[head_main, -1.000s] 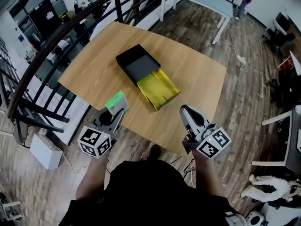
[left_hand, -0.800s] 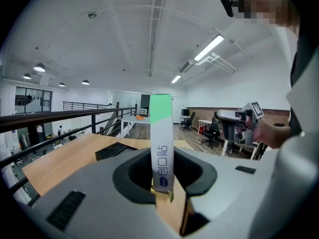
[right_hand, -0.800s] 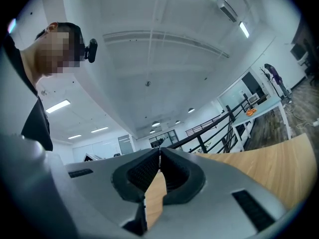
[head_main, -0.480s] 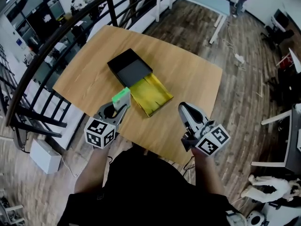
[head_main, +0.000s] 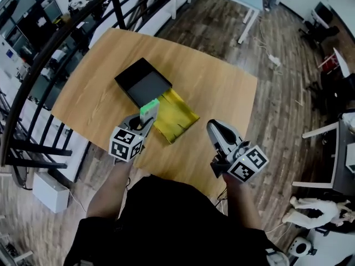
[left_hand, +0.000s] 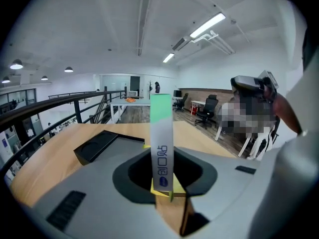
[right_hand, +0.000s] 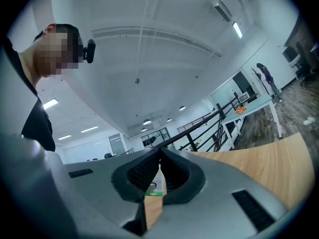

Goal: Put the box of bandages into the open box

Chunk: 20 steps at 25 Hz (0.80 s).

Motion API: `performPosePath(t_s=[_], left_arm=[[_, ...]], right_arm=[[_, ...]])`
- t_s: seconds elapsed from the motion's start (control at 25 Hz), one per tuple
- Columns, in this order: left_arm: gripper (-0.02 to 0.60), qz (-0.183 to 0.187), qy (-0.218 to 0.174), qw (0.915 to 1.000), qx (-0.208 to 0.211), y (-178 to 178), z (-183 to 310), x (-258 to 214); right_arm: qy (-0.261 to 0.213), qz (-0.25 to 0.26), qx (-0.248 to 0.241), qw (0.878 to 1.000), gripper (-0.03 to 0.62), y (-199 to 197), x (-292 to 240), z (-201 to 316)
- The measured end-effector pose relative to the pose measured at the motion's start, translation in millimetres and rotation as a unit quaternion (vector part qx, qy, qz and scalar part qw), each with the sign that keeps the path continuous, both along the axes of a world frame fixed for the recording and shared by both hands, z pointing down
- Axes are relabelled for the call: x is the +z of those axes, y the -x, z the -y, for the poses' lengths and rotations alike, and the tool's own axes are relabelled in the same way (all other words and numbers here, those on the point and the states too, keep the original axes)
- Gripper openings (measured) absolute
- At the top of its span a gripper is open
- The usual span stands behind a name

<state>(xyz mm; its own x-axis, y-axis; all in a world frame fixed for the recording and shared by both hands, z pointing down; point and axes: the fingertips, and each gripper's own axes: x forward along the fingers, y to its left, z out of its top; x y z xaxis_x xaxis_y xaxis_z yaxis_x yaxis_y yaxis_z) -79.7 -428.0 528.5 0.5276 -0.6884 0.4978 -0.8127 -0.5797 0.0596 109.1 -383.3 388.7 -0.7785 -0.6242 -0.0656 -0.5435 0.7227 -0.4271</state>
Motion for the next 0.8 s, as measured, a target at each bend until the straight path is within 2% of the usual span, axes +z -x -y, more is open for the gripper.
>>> performPosePath(t_s=[0.32,0.56,0.72,0.8], left_arm=[[0.100,0.040,0.045,0.9970,0.049,-17.1,44.3,60.9],[0.100,0.069,0.076,0.9922,0.071,-25.1,56.1,95.8],[0.101,0.074,0.099,0.9886,0.086,-30.7,60.6,116.3],[0.101,0.090,0.107,0.9859,0.092,-29.1,64.9,126.3]], right_arm=[[0.034,-0.015,0.019,0.999,0.038,6.0,23.6,21.6],[0.059,-0.021,0.036,0.997,0.038,-0.5,39.7,28.0],[0.069,-0.023,0.037,0.997,0.038,-1.0,46.3,30.5],[0.073,-0.025,0.037,0.996,0.038,0.0,48.8,33.1]])
